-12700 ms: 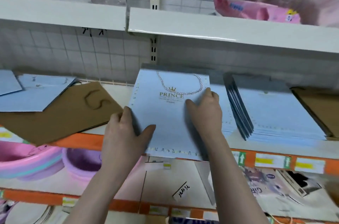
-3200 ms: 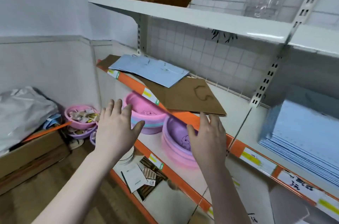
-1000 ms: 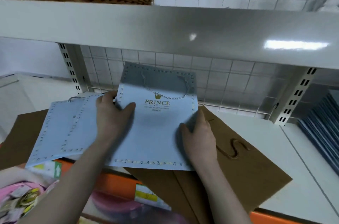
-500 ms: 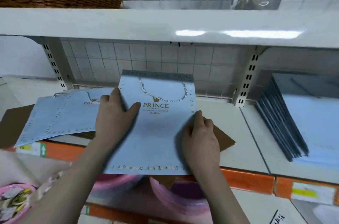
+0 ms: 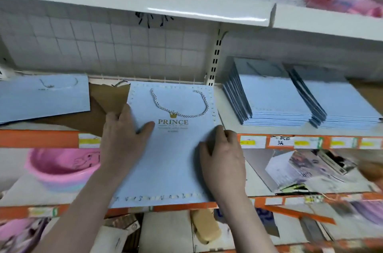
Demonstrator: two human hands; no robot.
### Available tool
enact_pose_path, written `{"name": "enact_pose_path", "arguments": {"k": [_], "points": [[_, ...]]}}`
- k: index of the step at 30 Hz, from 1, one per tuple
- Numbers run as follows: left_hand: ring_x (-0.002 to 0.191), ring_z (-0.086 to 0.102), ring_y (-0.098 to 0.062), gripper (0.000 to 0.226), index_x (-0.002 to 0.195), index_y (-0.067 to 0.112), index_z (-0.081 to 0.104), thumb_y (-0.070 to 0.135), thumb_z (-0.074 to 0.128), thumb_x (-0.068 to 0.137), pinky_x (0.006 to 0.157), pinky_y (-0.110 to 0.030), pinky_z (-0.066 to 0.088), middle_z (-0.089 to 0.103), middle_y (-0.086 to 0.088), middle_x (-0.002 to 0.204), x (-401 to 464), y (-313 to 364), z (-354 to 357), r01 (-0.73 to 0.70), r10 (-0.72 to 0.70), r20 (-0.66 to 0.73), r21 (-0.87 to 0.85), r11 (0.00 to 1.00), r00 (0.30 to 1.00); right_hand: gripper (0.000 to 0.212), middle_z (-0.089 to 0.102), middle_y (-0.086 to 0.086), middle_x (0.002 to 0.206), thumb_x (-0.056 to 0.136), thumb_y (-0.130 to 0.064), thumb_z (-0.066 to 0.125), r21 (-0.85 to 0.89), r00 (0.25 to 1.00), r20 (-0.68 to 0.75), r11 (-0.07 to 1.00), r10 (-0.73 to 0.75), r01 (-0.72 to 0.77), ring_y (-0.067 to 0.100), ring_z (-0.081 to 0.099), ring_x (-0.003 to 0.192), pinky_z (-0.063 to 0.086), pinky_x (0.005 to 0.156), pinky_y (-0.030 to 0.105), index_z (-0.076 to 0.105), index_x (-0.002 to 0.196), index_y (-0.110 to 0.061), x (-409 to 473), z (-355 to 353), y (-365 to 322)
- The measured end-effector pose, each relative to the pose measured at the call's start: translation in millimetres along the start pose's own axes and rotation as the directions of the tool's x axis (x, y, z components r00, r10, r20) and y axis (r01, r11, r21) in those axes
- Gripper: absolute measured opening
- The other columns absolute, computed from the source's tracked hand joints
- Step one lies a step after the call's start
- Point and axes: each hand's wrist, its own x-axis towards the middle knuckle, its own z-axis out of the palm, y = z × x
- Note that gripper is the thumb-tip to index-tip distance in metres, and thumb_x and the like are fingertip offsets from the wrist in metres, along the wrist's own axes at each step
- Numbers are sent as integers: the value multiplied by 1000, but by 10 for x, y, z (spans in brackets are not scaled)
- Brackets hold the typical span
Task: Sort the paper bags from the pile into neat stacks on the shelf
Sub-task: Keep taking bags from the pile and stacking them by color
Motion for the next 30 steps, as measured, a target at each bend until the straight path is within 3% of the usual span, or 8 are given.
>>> {"name": "enact_pose_path", "arguments": {"k": [5,16,25,30], "points": [[113,43,-41,68,139,6,38,32,66,83,90,-42,37,43,-25,120,-81,411,104,-91,90,-13,-44,995,996,39,47,10,120,92,-24,45,-19,997,-73,999,34,-35,29,46,108,36,87,34,45,127,-6,69,-290,279],[114,40,-34,65,137,7,37,39,61,85,91,-39,34,43,-18,117,117,1797,1165,-209,209,-23,-12,978,978,35,49,11,119,90,-22,50,-14,973,-222,997,66,-71,31,47,104,33,85,36,50,120,-4,964,-839,1585],[116,40,-39,70,138,1,37,41,59,85,98,-42,30,48,-25,122,421,2702,2207,-156,161,-37,106,982,986,32,49,13,116,90,-22,50,-24,992,-125,999,27,-30,33,46,104,39,84,39,52,115,-3,2013,-1074,2680],[110,45,-40,56,117,-2,49,42,59,86,91,-42,34,52,-26,115,630,2826,2403,-118,127,-32,203,972,991,31,49,18,116,90,-18,49,0,997,-59,999,-41,41,34,45,103,38,88,40,53,113,2,2387,-969,2847]]}}
